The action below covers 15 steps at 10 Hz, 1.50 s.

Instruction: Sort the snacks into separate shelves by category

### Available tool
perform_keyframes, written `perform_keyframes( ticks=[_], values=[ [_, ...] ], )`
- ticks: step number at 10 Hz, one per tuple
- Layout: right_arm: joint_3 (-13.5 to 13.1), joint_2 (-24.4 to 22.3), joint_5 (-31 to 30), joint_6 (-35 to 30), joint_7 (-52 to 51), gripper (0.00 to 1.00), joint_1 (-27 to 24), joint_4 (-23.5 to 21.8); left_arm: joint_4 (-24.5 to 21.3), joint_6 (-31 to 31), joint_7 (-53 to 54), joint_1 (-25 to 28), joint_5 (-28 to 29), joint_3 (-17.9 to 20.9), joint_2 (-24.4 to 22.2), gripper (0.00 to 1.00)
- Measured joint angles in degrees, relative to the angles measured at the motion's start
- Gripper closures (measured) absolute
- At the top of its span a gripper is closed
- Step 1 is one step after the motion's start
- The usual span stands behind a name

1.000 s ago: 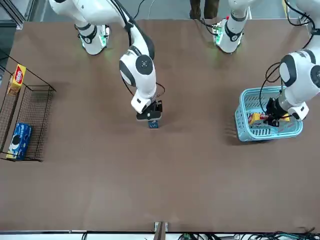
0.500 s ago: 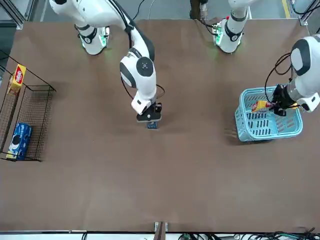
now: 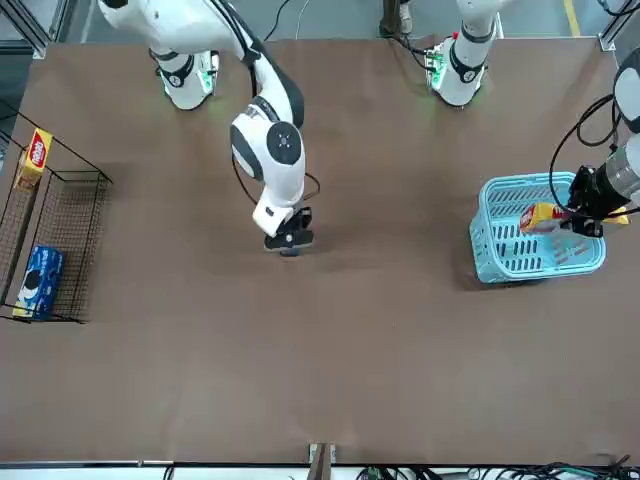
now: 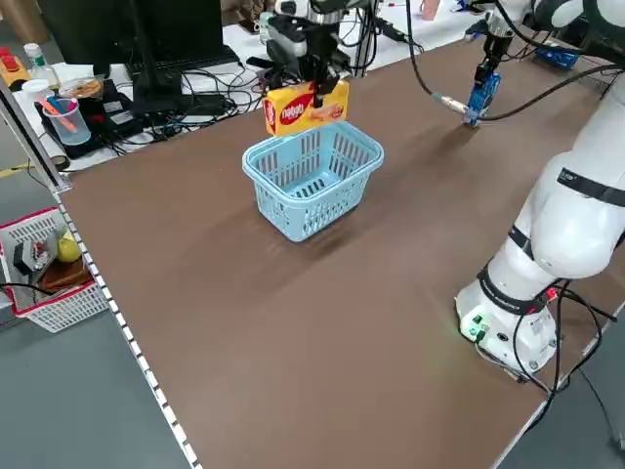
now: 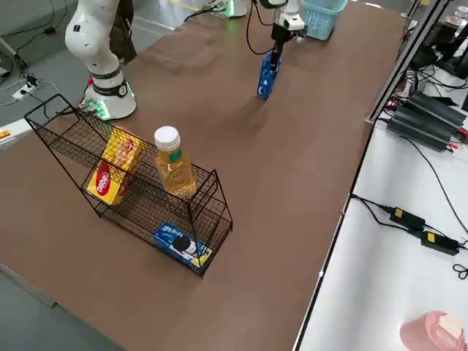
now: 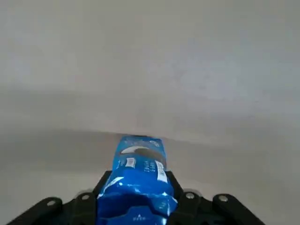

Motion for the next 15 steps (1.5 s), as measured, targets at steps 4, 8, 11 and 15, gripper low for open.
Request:
perform_keyframes(
  ticks=[4, 8, 11, 15],
  values=[
    [-0.7, -1.8, -0.5, -19.0, -25.6, 0.52, -7.7, 4.3, 3.3, -2.0, -5.8, -0.1, 0.0, -6.0, 1.3, 0.74],
    [-2.6, -2.3, -9.7, -28.2, -47.7, 0.52, -16.1, 3.7, 4.9, -2.0, -9.3, -0.3, 0.0, -9.6, 2.8, 0.74],
    [-2.6, -2.1, -21.2, -29.0, -55.3, 0.52, -17.9, 0.5, 6.8, -2.1, -13.0, -1.9, 0.1, -11.8, 5.1, 0.74],
    [-2.6, -2.0, -30.6, -26.8, -60.9, 0.52, -19.5, -4.8, 12.1, -2.8, -29.2, -12.6, 5.3, -12.1, 12.2, 0.74]
  ],
)
